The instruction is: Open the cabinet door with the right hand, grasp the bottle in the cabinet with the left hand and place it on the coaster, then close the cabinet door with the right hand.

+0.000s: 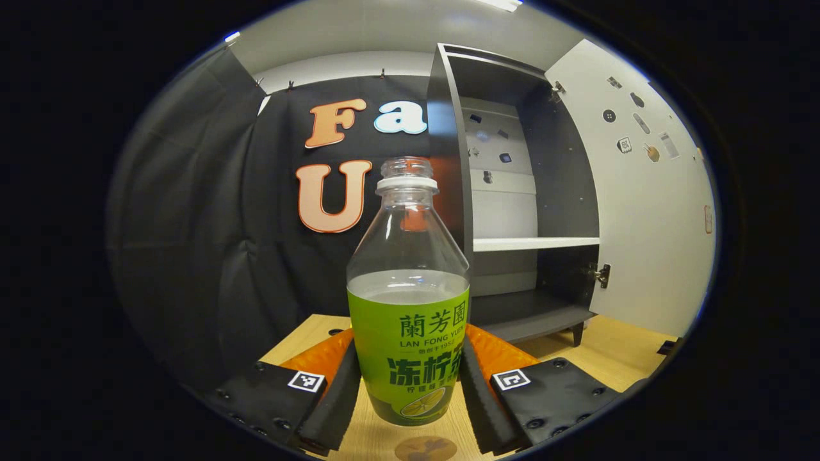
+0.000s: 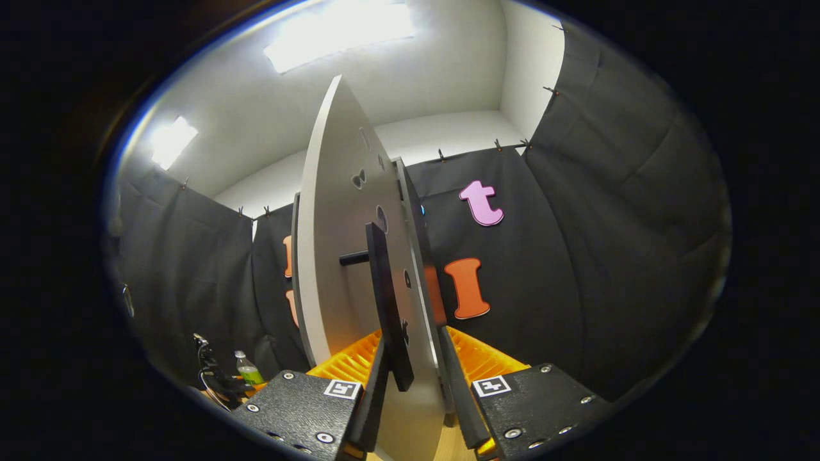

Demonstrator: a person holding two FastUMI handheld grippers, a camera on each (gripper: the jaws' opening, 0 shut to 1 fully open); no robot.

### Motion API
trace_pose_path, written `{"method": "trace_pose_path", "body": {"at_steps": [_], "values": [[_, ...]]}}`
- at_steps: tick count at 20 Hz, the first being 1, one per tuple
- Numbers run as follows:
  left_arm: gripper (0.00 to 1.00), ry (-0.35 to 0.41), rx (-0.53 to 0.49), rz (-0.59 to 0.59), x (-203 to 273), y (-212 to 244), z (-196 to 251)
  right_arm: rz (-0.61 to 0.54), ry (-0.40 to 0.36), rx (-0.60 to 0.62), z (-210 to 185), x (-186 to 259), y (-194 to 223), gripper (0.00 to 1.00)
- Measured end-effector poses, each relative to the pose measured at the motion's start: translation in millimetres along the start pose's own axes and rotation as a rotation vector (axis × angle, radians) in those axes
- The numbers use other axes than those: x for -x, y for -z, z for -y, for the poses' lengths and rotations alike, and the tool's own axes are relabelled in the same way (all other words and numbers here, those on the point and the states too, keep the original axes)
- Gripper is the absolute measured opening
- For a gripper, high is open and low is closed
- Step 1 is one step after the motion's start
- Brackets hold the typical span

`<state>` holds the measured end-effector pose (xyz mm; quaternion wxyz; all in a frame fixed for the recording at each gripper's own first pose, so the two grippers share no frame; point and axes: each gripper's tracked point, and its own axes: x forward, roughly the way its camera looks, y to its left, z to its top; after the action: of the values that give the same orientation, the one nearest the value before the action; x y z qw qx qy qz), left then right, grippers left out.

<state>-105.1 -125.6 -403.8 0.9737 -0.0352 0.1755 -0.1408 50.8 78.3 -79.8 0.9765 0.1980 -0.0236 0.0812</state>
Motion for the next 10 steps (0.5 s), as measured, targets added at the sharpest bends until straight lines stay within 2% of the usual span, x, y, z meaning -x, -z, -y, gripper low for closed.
{"method": "trace_pose_path", "body": {"at_steps": [4,10], "values": [[0.81,0.000,0.012,-0.051,9.1,39.7,0.0,0.012,-0.019,-0.006,0.3,-0.5,-0.4,0.49],[0.81,0.000,0.021,-0.064,16.0,68.9,1.5,0.032,-0.027,-0.010,1.6,-1.2,-2.5,0.49]]}}
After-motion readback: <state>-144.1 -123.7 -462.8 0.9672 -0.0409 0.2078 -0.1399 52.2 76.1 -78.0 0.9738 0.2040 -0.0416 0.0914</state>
